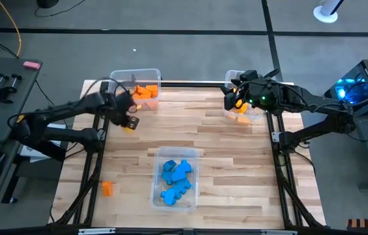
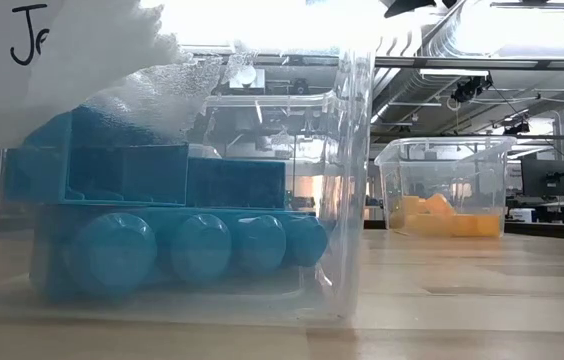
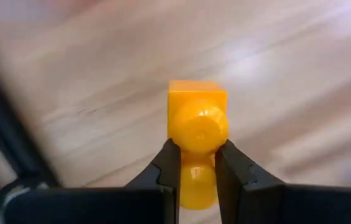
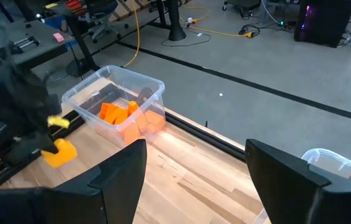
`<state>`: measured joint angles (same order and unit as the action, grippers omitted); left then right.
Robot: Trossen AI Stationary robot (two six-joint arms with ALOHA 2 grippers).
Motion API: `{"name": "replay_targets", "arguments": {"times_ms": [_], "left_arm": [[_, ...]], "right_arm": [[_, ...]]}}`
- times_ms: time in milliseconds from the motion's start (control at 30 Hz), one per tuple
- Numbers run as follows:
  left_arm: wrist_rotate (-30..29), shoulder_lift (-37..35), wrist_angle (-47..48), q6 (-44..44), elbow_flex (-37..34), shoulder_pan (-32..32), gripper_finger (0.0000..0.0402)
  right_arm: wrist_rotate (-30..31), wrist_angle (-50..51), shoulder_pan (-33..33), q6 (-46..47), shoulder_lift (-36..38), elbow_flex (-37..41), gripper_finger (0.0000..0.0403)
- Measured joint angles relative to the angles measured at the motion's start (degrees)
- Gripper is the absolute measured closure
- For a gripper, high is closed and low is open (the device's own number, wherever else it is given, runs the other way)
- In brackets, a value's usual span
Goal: Sort blocks
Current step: Put the yellow game piece into the top right transparent bin
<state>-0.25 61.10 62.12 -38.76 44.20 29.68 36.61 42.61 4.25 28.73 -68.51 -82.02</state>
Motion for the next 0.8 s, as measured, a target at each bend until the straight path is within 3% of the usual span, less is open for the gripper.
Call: {"name": "replay_targets", "arguments": {"times_ms": [167,367,600,800], "left_arm": [[8.5,0.0,-3.9,8.6,13.4,-1.4,0.0366],[9.8,4.3,-32.3,13.0,21.1,-3.8,0.0367],[17.6,26.1,-55.6,13.4,27.0,-6.2,0.0375],[18.2,45.4,-76.8,13.6,36.5,-8.6,0.0389]], "right_arm": [[-0.6,0.0,0.0,1.3,0.0,0.0,0.0133],[-0.4,-1.1,-0.2,2.7,0.0,0.0,0.0133],[0.3,-8.7,-0.1,0.8,0.0,0.0,0.0133],[1.3,-20.5,-0.1,-5.5,0.0,0.0,0.0133]]}}
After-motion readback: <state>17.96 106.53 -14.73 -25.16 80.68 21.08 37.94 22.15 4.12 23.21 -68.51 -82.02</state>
